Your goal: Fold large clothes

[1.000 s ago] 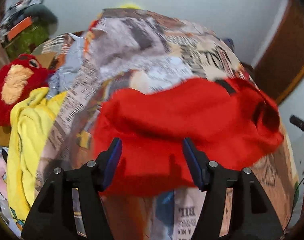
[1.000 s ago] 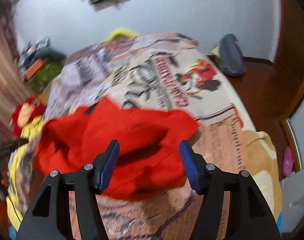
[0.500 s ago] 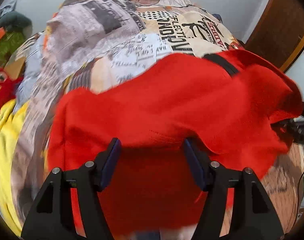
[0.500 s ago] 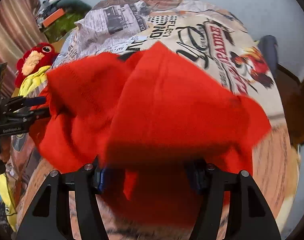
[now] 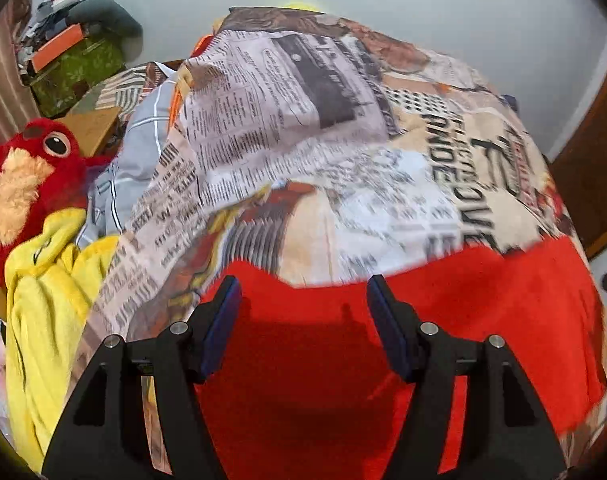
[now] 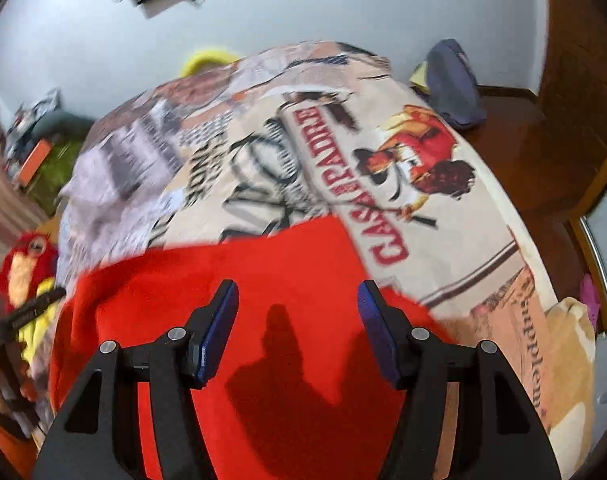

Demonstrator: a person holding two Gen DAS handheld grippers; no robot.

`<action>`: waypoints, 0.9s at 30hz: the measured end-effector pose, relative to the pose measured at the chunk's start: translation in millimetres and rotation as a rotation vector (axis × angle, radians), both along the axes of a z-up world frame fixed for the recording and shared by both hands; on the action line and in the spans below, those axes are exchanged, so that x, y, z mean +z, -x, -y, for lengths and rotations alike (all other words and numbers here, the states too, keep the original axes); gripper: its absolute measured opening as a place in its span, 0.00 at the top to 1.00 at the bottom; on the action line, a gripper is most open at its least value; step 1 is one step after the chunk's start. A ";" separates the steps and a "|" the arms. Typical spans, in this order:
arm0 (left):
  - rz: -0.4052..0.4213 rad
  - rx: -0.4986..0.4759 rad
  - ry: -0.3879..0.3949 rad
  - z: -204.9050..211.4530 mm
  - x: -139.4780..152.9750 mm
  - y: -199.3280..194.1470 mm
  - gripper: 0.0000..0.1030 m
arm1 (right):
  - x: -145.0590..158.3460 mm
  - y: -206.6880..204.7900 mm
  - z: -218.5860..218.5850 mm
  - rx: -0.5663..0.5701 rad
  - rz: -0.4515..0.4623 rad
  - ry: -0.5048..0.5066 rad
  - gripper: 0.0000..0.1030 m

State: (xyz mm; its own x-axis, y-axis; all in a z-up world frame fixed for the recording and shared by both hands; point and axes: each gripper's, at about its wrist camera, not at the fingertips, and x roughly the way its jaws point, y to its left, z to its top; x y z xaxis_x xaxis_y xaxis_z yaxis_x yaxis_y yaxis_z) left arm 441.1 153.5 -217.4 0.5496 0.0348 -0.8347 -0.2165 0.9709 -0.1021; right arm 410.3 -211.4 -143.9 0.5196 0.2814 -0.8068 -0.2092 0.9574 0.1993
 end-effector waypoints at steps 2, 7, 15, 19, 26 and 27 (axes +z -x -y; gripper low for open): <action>0.001 -0.047 0.030 8.8 0.1 16.5 0.37 | 0.9 13.3 -14.3 0.063 0.006 0.027 0.44; -0.069 -0.221 0.011 55.4 -19.9 44.4 0.34 | -13.3 44.4 -47.5 0.219 -0.003 0.078 0.44; -0.138 -0.176 0.073 54.3 -55.9 -11.7 0.31 | -43.6 57.1 -42.6 0.226 -0.013 0.138 0.34; -0.166 0.066 -0.143 10.8 -65.4 -49.7 0.31 | -43.4 57.7 -24.8 0.191 -0.035 0.111 0.33; -0.135 0.037 -0.102 -7.5 -51.3 -10.0 0.33 | -34.9 63.1 -13.4 0.141 -0.033 0.148 0.33; -0.125 0.011 -0.087 -3.2 -46.0 -0.1 0.33 | -31.4 62.8 -16.2 0.133 -0.035 0.139 0.33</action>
State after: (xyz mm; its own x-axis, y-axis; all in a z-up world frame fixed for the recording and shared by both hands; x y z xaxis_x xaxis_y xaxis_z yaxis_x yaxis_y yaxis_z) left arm 441.2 156.6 -263.5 0.4412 0.1153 -0.8900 -0.2325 0.9725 0.0107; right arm 347.4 -195.2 -175.2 0.4557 0.2302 -0.8598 -0.3312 0.9405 0.0763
